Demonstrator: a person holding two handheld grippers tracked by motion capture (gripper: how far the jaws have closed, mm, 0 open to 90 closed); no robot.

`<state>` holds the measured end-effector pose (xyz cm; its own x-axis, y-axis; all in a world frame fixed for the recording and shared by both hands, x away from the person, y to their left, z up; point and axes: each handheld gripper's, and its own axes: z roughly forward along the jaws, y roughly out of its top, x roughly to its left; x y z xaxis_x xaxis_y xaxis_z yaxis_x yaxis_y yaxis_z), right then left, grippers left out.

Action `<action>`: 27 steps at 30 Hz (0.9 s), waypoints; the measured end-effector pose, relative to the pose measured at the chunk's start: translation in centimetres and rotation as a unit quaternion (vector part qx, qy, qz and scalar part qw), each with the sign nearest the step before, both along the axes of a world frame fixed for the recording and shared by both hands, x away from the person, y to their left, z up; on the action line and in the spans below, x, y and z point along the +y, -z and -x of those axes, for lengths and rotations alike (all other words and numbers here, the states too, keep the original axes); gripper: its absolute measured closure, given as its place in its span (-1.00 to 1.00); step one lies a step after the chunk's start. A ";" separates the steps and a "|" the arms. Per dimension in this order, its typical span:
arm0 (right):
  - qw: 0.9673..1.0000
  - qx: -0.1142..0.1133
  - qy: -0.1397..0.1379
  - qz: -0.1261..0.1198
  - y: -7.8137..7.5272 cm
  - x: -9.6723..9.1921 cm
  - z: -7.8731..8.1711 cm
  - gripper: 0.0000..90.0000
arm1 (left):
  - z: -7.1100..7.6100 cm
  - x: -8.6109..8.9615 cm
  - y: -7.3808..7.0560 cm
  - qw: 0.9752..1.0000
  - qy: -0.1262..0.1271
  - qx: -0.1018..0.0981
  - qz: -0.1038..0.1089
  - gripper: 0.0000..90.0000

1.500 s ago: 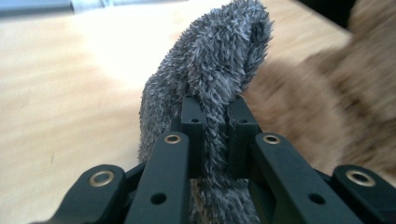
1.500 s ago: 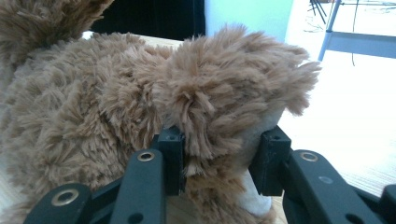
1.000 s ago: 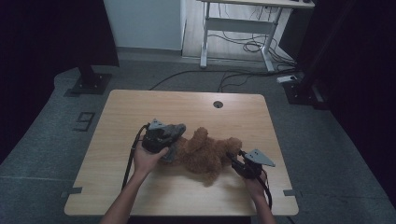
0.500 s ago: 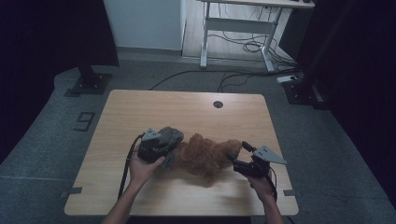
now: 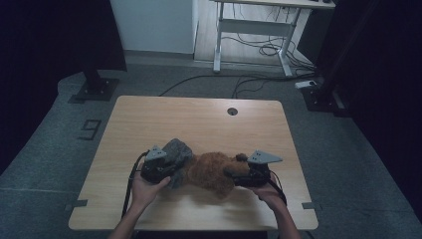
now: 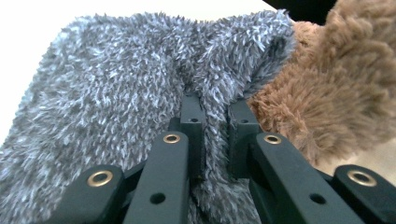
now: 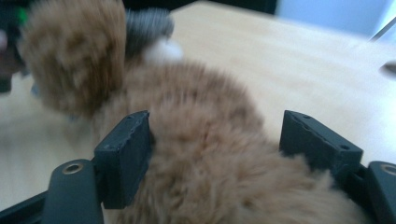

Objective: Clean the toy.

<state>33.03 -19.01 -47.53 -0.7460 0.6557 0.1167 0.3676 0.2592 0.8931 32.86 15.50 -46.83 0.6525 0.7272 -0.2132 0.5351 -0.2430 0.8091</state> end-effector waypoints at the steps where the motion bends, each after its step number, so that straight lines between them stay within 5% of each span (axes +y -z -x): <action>1: 1.000 0.013 -0.012 0.009 0.6 0.0 0.4 -0.49 | 0.2 0.0 0.1 1.000 0.002 0.001 0.002 0.77; 5: 0.998 0.030 -0.020 0.048 2.7 0.4 1.6 -0.31 | 1.0 -0.2 0.5 1.000 0.005 -0.008 -0.003 0.77; 8: 0.998 0.041 -0.029 0.036 4.1 0.6 2.0 -0.05 | 1.5 -0.4 1.0 1.000 0.004 -0.015 -0.007 0.78; 14: 0.998 0.048 -0.012 0.047 5.1 0.9 2.1 0.10 | 1.9 -0.7 1.7 1.000 0.004 -0.019 -0.001 0.79; 20: 0.996 0.031 0.038 0.079 5.1 1.3 1.4 0.13 | 1.4 -1.7 2.0 1.000 -0.006 -0.031 -0.005 0.79; 27: 0.991 0.000 0.104 0.085 5.4 1.3 -0.8 0.16 | -1.4 -3.4 2.1 0.998 -0.030 -0.049 -0.022 0.79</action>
<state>33.85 -17.70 -52.90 -0.5929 0.8052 -0.0088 0.4284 0.3247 0.8432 34.28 12.10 -48.92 0.6245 0.7721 -0.1176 0.4678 -0.2492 0.8480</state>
